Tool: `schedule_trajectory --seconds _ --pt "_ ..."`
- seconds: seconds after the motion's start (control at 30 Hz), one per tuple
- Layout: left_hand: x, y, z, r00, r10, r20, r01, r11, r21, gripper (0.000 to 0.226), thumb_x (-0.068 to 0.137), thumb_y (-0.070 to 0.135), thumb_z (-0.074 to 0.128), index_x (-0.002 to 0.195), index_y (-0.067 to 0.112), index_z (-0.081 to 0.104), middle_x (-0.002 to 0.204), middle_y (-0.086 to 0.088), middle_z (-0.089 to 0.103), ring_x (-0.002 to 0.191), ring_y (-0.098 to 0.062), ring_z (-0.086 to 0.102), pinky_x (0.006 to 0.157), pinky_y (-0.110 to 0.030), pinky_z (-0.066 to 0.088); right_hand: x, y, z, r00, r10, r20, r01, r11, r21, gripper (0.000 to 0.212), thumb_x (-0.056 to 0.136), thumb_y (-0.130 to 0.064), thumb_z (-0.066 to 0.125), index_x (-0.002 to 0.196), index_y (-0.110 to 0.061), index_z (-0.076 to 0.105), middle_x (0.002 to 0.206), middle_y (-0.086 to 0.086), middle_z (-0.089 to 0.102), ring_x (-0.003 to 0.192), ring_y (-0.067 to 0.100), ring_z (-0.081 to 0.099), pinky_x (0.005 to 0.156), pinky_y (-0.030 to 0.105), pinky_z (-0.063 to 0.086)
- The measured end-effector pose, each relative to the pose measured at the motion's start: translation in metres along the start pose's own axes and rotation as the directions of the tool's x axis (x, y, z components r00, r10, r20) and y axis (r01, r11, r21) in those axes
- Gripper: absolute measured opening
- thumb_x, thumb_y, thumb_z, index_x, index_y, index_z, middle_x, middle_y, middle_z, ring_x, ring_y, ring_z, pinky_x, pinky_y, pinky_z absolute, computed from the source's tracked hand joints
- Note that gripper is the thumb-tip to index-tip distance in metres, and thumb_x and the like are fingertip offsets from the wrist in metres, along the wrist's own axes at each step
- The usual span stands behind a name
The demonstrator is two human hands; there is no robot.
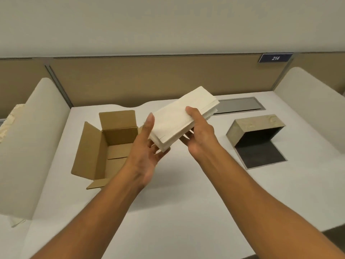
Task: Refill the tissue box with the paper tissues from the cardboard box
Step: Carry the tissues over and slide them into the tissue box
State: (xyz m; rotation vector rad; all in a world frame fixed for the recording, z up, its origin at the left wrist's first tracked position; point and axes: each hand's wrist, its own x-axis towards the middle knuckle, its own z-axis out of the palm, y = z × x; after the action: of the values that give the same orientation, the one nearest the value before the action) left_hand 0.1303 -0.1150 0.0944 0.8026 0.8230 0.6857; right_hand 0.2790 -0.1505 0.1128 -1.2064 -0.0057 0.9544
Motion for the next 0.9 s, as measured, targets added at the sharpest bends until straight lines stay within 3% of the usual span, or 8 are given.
schedule_trajectory --seconds 0.13,0.23,0.37,0.43,0.57,0.67,0.8,0.9 --pt "0.001 -0.034 0.053 0.999 -0.044 -0.016 0.045 0.996 0.080 0.050 0.085 0.037 0.085 0.131 0.024 0.068 0.117 -0.003 0.079 0.100 -0.021 0.077 0.083 -0.036 0.067 -0.001 -0.025 -0.071 0.999 -0.031 -0.010 0.031 1.000 0.002 0.057 0.084 -0.027 0.085 0.133 -0.015 0.059 0.123 0.010 0.076 0.112 0.027 0.075 0.092 0.046 0.064" --pt "-0.001 -0.065 0.097 0.996 -0.081 -0.029 0.084 0.992 0.095 0.049 0.084 0.023 0.086 0.129 0.015 0.067 0.114 -0.005 0.079 0.096 -0.022 0.077 0.082 -0.036 0.066 0.003 -0.052 -0.138 0.999 -0.024 0.043 0.024 1.000 -0.001 0.055 0.085 -0.026 0.085 0.134 -0.019 0.059 0.124 0.011 0.074 0.113 0.030 0.073 0.091 0.048 0.065" --pt "-0.004 -0.101 0.142 0.997 -0.082 0.015 0.079 0.989 0.122 0.044 0.084 0.019 0.084 0.125 0.012 0.072 0.099 0.002 0.083 0.090 -0.019 0.077 0.089 -0.037 0.064 0.017 -0.096 -0.233 0.991 -0.016 0.132 0.012 0.999 0.034 0.045 0.088 -0.022 0.083 0.128 -0.017 0.064 0.109 0.012 0.080 0.101 0.029 0.079 0.088 0.047 0.065" --pt "-0.004 -0.116 0.158 0.993 -0.099 0.060 0.090 0.986 0.138 0.041 0.086 0.017 0.082 0.125 0.011 0.073 0.105 -0.001 0.083 0.092 -0.020 0.077 0.090 -0.036 0.064 0.025 -0.117 -0.278 0.983 -0.013 0.183 0.008 1.000 0.028 0.042 0.086 -0.019 0.083 0.124 -0.013 0.068 0.098 0.010 0.083 0.092 0.027 0.081 0.084 0.044 0.065" --pt "-0.004 -0.141 0.189 0.985 -0.131 0.111 0.110 0.977 0.183 0.044 0.090 0.016 0.077 0.133 0.009 0.070 0.135 -0.011 0.075 0.105 -0.022 0.073 0.093 -0.035 0.061 0.041 -0.150 -0.349 0.962 0.043 0.268 -0.021 0.996 -0.085 0.054 0.077 -0.015 0.091 0.126 -0.008 0.070 0.112 0.013 0.081 0.108 0.033 0.078 0.088 0.044 0.064" --pt "0.001 -0.159 0.205 0.978 -0.160 0.138 0.132 0.973 0.191 0.040 0.090 0.015 0.076 0.130 0.010 0.072 0.136 -0.012 0.074 0.099 -0.019 0.077 0.082 -0.029 0.066 0.052 -0.169 -0.384 0.943 0.107 0.316 -0.025 0.967 -0.253 0.063 0.072 -0.020 0.095 0.129 -0.010 0.070 0.128 0.015 0.076 0.119 0.034 0.074 0.094 0.043 0.063" --pt "0.019 -0.175 0.216 0.967 -0.185 0.177 0.128 0.948 0.290 0.059 0.076 0.019 0.083 0.133 0.009 0.071 0.134 -0.011 0.076 0.127 -0.032 0.071 0.102 -0.040 0.060 0.075 -0.184 -0.418 0.937 0.163 0.309 -0.001 0.886 -0.464 0.058 0.071 -0.023 0.094 0.125 -0.011 0.075 0.130 0.012 0.076 0.124 0.031 0.071 0.100 0.041 0.061" --pt "0.041 -0.182 0.216 0.953 -0.160 0.258 0.046 0.916 0.398 0.062 0.077 0.015 0.086 0.137 0.012 0.069 0.134 -0.008 0.077 0.129 -0.031 0.069 0.102 -0.040 0.059 0.097 -0.191 -0.433 0.922 0.194 0.334 0.021 0.838 -0.545 0.053 0.077 -0.017 0.087 0.128 -0.010 0.074 0.130 0.008 0.076 0.128 0.029 0.068 0.111 0.041 0.053"
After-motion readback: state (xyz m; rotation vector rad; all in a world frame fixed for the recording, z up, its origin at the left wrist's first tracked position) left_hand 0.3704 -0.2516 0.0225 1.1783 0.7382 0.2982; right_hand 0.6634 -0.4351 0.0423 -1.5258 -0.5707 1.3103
